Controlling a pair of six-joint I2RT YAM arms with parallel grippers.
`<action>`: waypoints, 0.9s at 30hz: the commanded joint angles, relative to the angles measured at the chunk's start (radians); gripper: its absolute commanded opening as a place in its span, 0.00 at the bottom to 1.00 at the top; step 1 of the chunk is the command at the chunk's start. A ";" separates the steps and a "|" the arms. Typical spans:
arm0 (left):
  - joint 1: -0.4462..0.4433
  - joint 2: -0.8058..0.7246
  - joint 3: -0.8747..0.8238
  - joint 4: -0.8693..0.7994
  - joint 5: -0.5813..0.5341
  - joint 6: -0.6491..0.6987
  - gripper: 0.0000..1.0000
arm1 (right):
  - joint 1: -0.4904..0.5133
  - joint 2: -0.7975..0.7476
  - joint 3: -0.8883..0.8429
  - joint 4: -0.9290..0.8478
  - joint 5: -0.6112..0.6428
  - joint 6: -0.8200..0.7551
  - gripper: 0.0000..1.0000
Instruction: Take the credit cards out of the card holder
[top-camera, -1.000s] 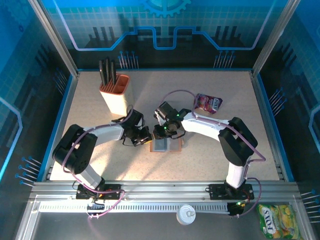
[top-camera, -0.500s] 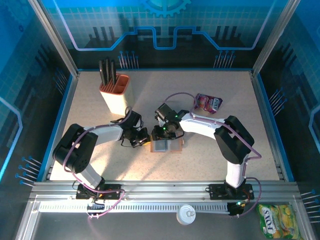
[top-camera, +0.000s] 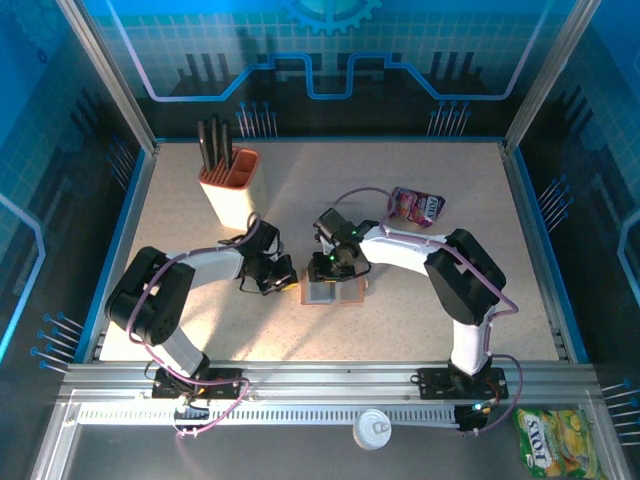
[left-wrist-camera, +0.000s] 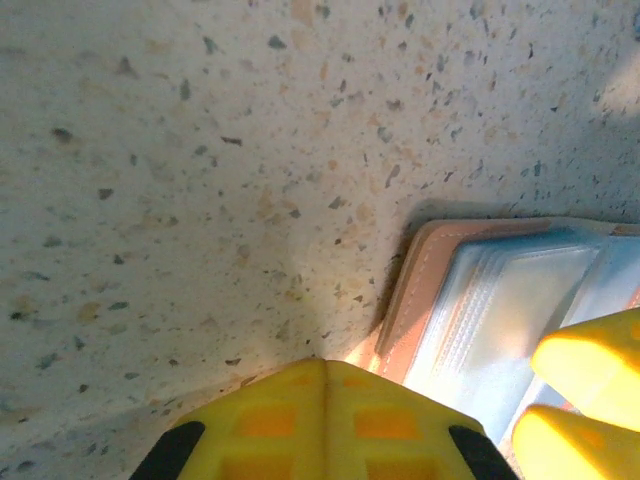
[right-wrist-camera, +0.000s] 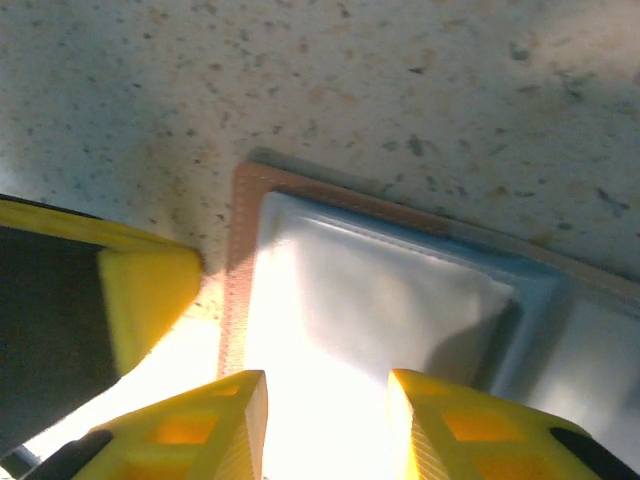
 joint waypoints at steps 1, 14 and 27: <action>0.010 0.002 0.042 -0.042 0.020 0.029 0.02 | -0.021 -0.019 -0.018 -0.034 0.001 0.007 0.38; 0.012 -0.002 0.079 -0.062 0.040 0.027 0.03 | -0.066 -0.051 -0.054 -0.032 -0.011 -0.018 0.38; 0.011 -0.037 0.041 0.038 0.119 -0.041 0.10 | -0.088 -0.066 -0.105 0.033 -0.076 -0.031 0.37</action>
